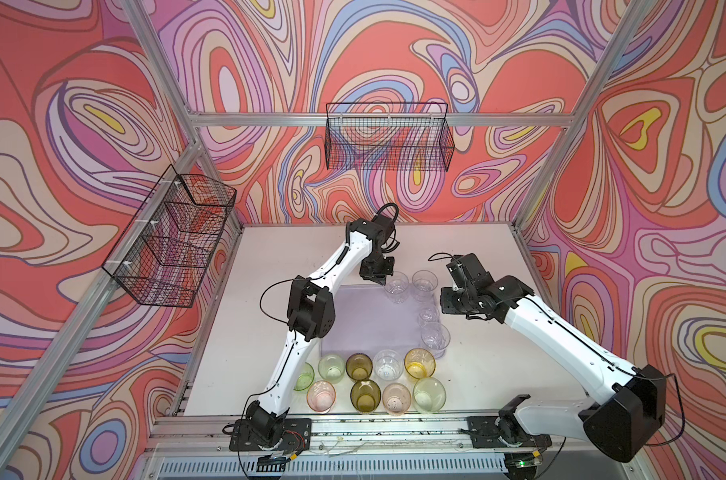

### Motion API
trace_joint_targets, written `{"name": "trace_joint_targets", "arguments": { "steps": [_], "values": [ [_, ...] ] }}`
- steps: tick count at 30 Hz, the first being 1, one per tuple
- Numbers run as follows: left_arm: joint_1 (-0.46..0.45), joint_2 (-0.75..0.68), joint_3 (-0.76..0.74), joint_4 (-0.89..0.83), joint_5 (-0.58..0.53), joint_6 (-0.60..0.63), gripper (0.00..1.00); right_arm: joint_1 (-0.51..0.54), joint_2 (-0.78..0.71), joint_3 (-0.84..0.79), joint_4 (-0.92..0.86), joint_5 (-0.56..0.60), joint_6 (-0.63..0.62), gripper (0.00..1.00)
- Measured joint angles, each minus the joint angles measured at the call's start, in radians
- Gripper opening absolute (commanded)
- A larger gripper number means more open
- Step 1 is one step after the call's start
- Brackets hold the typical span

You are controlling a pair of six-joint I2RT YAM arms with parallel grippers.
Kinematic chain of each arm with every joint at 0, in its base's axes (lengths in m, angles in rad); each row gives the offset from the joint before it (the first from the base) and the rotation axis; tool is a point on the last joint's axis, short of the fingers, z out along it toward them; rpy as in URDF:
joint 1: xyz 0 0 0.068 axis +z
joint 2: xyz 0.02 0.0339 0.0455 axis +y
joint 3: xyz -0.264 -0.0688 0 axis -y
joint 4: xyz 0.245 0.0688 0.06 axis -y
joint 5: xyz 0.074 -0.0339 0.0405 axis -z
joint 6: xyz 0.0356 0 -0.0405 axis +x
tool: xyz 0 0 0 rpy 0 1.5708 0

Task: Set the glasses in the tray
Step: 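Open the left gripper to release the clear cup on the tray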

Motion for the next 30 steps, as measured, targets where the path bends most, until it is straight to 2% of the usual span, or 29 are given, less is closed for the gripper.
{"name": "trace_joint_targets", "arguments": {
  "steps": [14, 24, 30],
  "values": [
    [0.000, 0.000, 0.000, 0.041, 0.026, -0.012, 0.14, 0.000, 0.000, -0.004, 0.000, 0.000, 0.004, 0.43],
    [0.000, 0.000, 0.000, 0.043, 0.032, -0.018, 0.30, 0.000, 0.000, -0.004, 0.000, -0.002, -0.001, 0.43],
    [0.000, -0.002, 0.000, 0.043, 0.032, -0.018, 0.35, 0.000, -0.010, -0.003, -0.003, -0.019, -0.026, 0.44]
  ]
}}
